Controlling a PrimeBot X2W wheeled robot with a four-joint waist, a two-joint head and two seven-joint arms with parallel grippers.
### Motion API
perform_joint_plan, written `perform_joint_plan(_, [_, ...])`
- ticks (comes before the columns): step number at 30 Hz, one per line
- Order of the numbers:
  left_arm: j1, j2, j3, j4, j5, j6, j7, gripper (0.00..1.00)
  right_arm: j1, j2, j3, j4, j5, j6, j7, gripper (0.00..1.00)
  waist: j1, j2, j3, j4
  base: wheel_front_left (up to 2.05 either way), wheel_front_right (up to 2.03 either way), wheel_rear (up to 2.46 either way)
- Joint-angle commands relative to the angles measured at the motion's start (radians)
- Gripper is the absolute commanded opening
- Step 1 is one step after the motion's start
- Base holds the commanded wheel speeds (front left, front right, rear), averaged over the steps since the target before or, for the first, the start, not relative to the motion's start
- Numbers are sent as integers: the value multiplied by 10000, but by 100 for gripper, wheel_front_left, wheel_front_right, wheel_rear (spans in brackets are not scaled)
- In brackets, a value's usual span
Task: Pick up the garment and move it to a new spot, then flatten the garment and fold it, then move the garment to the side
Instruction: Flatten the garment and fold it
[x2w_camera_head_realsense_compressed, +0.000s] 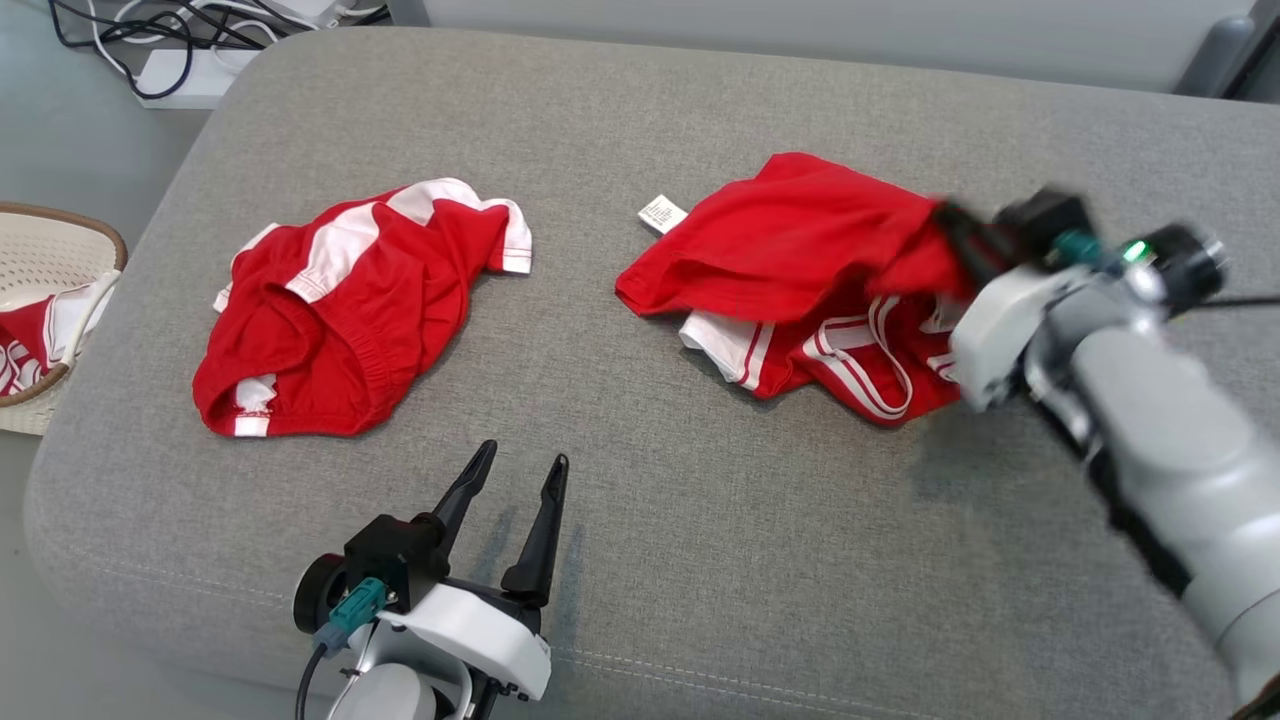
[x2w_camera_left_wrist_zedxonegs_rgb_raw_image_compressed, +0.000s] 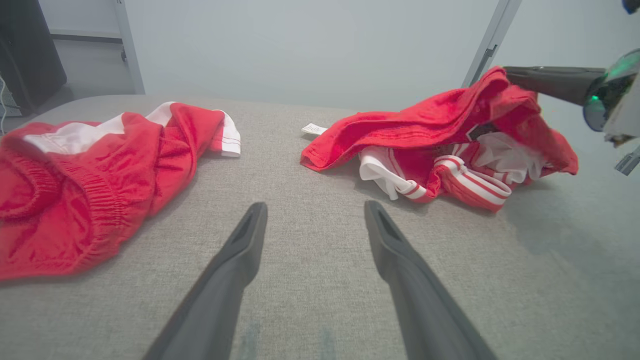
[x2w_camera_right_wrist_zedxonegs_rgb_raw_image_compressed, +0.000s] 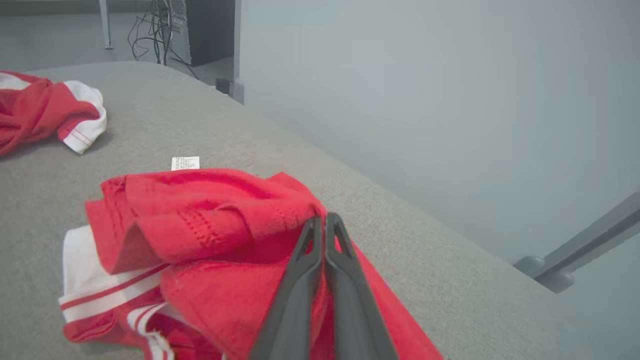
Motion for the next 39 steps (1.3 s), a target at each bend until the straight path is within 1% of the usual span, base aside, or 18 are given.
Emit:
perform_joint_plan(1, [-295, 72, 254, -264, -59, 69, -49, 100, -439, -251, -220, -359, 55, 40, -198, 0, 0, -1, 55, -39, 0, 0, 0])
perform_joint_plan(3, [-356, 72, 207, -273, -37, 39, -49, 100, -961, -752, -851, -570, 87, 40, -215, 0, 0, -1, 174, -31, 0, 0, 0])
perform_joint_plan(5, [-451, 72, 101, -277, -24, 5, -49, 100, -1472, -1391, -1637, -647, -80, 40, -220, 0, 0, -1, 308, 54, 0, 0, 0])
perform_joint_plan(8, [-599, 72, -140, -250, -32, -65, -49, 100, -1947, -2195, -2861, -99, -305, 40, -222, 0, 0, -1, 478, 344, 0, 0, 0])
perform_joint_plan(9, [-627, 72, -205, -246, -39, -77, -49, 100, -2014, -2373, -3142, 192, -454, 40, -222, 0, 0, -1, 520, 454, 0, 0, 0])
perform_joint_plan(11, [-631, 72, -282, -226, -55, -86, -49, 100, -2058, -2495, -3602, 956, -667, 40, -86, 0, 0, -1, 581, 634, 0, 0, 0])
perform_joint_plan(12, [-614, 72, -292, -205, -60, -85, -49, 100, -2073, -2496, -3783, 1210, -730, 40, -74, 38, 0, -1, 601, 700, 0, 0, 0])
perform_joint_plan(13, [-586, 72, -273, -189, -54, -83, -49, 100, -2046, -2443, -3918, 1369, -822, 40, -87, 100, 0, -1, 603, 726, 0, 0, 0])
perform_joint_plan(19, [-443, 72, -47, -98, 47, -97, -49, 100, -1546, -1903, -4504, 1666, -1151, 40, -182, 100, 0, -1, 572, 565, 0, 0, 0])
perform_joint_plan(21, [-447, 72, -19, -89, 74, -117, -49, 100, -1371, -1691, -4588, 1429, -1297, 40, -210, 100, 0, -1, 515, 424, 0, 0, 0])
perform_joint_plan(24, [-468, 72, -53, -73, 91, -163, -49, 100, -906, -1124, -4418, 362, -1517, 40, -220, 100, 0, -1, 415, 191, 0, 0, 0])
perform_joint_plan(26, [-467, 72, -92, -53, 62, -175, -49, 100, -435, -608, -3871, -357, -1566, 40, -221, 100, 0, -1, 346, 77, 0, 0, 0])
perform_joint_plan(28, [-478, 72, -160, -40, 35, -184, -49, 100, 25, -115, -3062, -910, -1428, 40, -222, 100, 0, -1, 309, 37, 0, 0, 0])
perform_joint_plan(31, [-505, 72, -280, -38, -14, -185, -49, 100, 529, 370, -1562, -1353, -1059, 40, -222, 100, 0, -1, 296, 86, 0, 0, 0])
perform_joint_plan(34, [-513, 72, -409, -13, -65, -195, -49, 100, 752, 496, -210, -1509, -543, 40, -44, 100, 0, -1, 302, 322, 0, 0, 0])
perform_joint_plan(35, [-488, 72, -433, 9, -114, -167, -49, 100, 809, 482, 446, -1531, -167, 40, 165, 100, 0, -1, 313, 524, 0, 0, 0])
perform_joint_plan(37, [-446, 72, -454, 21, -162, -142, -49, 100, 797, 423, 951, -1531, 177, 40, 322, 100, 0, -1, 342, 756, 0, 0, 0])
perform_joint_plan(39, [-419, 72, -464, 28, -197, -129, -49, 100, 801, 406, 1164, -1517, 369, 40, 406, 100, 0, -1, 362, 875, 0, 0, 0])
